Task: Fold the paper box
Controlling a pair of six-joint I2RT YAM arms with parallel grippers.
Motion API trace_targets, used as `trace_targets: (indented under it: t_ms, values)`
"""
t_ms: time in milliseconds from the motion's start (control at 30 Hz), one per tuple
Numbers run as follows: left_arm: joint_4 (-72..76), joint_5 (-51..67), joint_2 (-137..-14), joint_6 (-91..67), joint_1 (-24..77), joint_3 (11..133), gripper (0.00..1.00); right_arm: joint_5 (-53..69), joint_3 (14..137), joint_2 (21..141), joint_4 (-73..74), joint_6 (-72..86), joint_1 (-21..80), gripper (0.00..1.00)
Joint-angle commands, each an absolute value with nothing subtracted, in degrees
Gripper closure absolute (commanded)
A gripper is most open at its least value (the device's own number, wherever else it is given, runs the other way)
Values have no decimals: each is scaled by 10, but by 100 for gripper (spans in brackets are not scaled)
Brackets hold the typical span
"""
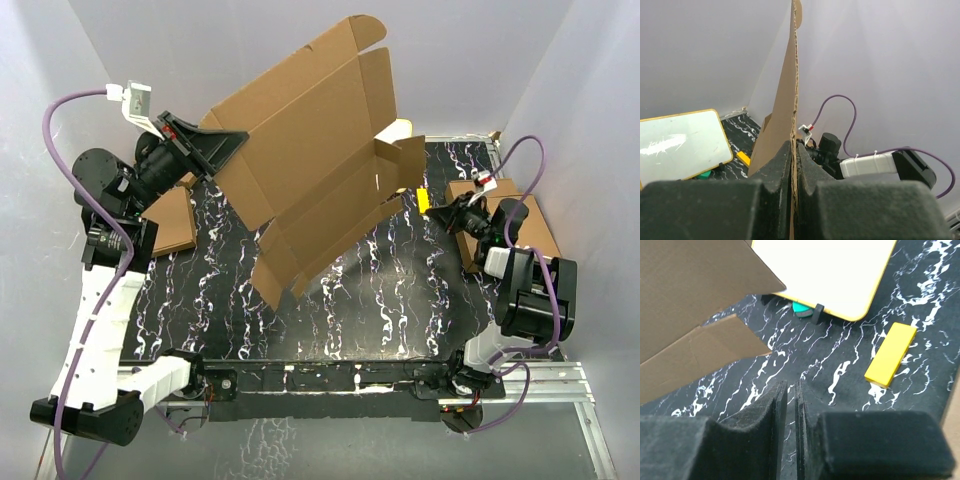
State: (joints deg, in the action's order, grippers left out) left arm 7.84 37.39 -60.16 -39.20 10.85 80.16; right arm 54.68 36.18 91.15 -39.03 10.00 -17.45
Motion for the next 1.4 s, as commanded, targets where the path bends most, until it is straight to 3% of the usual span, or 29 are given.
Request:
trace_targets:
  t_ms: [0, 567, 1100, 1367]
  values:
    - [102, 349, -592, -433, 105, 851, 100, 565, 388, 915, -506, 160, -201, 81]
    - [153, 364, -619, -519, 105, 904, 100, 663, 553, 1026, -525, 337, -216, 74]
    - [165, 366, -630, -517, 105, 904, 100, 779, 498, 1035, -989, 709, -215, 69]
    - [168, 367, -633, -513, 106, 904, 100, 787, 497, 1035, -1043, 768, -211, 55]
